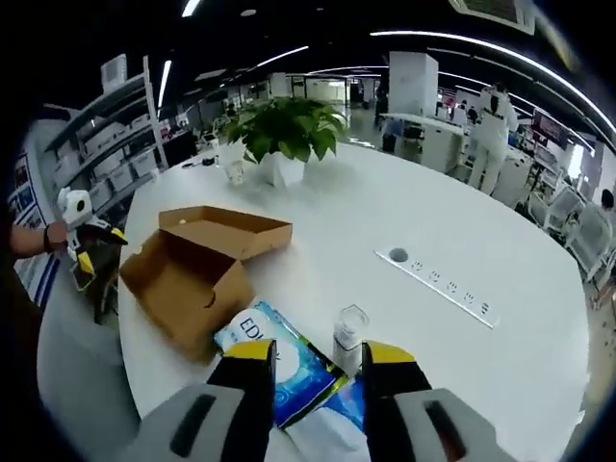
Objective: Operate the shoe box by opening the lid, removing the specified soft item, and placing it in the target area until the item is outside and the box remains undamaged.
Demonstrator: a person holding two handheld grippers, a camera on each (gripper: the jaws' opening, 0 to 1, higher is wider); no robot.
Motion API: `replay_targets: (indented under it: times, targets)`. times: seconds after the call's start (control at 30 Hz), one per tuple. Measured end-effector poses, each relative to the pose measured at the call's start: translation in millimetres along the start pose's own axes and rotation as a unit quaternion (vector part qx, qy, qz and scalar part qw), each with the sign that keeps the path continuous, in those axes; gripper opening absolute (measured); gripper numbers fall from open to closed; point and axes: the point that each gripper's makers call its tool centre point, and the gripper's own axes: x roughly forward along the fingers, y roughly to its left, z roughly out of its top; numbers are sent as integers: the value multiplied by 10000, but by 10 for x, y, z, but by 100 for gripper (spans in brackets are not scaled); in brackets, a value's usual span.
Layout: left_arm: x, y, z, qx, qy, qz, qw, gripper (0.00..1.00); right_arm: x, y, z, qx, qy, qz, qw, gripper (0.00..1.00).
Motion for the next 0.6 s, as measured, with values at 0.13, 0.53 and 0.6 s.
replay_targets:
  times: [0.13, 0.53, 0.6]
  targets:
    - [-19, 49, 6, -76, -54, 135, 9999, 62, -14, 120, -21, 111, -159, 15, 9998, 33]
    - [-67, 303, -4, -396, -260, 660, 9967, 62, -145, 411, 29, 496, -825, -127, 9953, 35]
    - [-83, 356, -6, -460, -289, 764, 9956, 62, -132, 447, -18, 501, -819, -154, 9953, 35]
